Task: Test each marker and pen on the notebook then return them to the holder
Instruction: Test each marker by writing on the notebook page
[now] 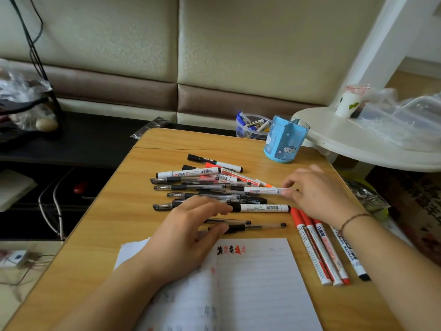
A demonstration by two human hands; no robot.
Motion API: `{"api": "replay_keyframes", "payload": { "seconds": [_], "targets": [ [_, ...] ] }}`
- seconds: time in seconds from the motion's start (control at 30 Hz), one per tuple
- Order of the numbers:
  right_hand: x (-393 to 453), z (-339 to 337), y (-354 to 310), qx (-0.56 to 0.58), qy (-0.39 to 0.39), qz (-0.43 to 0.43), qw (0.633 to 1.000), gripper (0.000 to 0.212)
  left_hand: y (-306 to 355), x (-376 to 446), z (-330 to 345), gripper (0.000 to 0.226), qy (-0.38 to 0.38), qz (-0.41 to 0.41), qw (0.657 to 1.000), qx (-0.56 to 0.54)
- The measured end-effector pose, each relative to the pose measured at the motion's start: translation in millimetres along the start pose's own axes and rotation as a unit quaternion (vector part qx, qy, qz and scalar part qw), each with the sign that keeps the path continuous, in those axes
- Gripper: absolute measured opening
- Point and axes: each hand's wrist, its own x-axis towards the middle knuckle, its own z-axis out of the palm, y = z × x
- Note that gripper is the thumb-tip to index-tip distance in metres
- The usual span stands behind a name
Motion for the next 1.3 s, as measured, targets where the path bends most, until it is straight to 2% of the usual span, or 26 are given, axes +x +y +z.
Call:
{"api": "replay_keyframes", "payload": {
  "seconds": [0.17, 0.23, 0.3, 0.33, 0.4, 0.5, 0.57, 0.67, 0.77, 0.9, 1.03, 1.17, 1.23, 1.3],
  "targets": [
    [-38, -16, 10, 0.051, 0.074, 0.059, 0.994, 0.013, 3, 2, 0, 0.037, 0.007, -0.002, 0.998, 0.060],
    [-59, -23, 7, 0.094, 0.101, 0.048, 0.989, 0.011, 8, 4, -1, 0.046, 0.014, 0.015, 0.993, 0.119],
    [-80, -32, -8, 0.187, 0.114, 0.004, 0.976, 0.007, 13, 5, -4, 0.058, 0.003, 0.049, 0.981, 0.188],
    [-89, -36, -19, 0.249, 0.110, -0.024, 0.962, 0.007, 15, 6, -5, 0.058, -0.003, 0.066, 0.976, 0.209],
    [-104, -40, -42, 0.360, 0.120, -0.075, 0.922, 0.009, 18, 7, -6, 0.046, -0.004, 0.088, 0.974, 0.211],
    [-111, -33, -67, 0.507, 0.151, -0.101, 0.843, 0.017, 21, 6, -6, 0.031, -0.005, 0.087, 0.982, 0.165],
    [-109, -22, -80, 0.584, 0.118, -0.093, 0.797, 0.023, 24, 5, -5, 0.030, -0.030, 0.074, 0.990, 0.120],
    [-105, -3, -90, 0.633, 0.033, -0.105, 0.766, 0.023, 31, 3, -6, 0.023, -0.086, 0.078, 0.993, 0.037],
    [-105, 4, -88, 0.674, -0.009, -0.129, 0.728, 0.023, 35, 5, -12, 0.017, -0.115, 0.090, 0.989, 0.012],
    [-105, 2, -85, 0.659, -0.020, -0.173, 0.732, 0.021, 37, 4, -16, 0.019, -0.137, 0.082, 0.987, -0.019],
    [-105, 0, -81, 0.623, -0.008, -0.183, 0.760, 0.020, 33, 4, -16, 0.028, -0.142, 0.070, 0.987, -0.026],
    [-107, -6, -74, 0.620, -0.004, -0.175, 0.765, 0.014, 27, 2, -11, 0.042, -0.138, 0.038, 0.990, -0.003],
    [-105, -9, -67, 0.643, 0.026, -0.154, 0.749, 0.018, 25, 1, -11, 0.045, -0.149, 0.018, 0.988, -0.019],
    [-101, -10, -59, 0.691, 0.046, -0.124, 0.710, 0.033, 22, 0, -13, 0.032, -0.142, 0.006, 0.989, -0.033]
  ]
}}
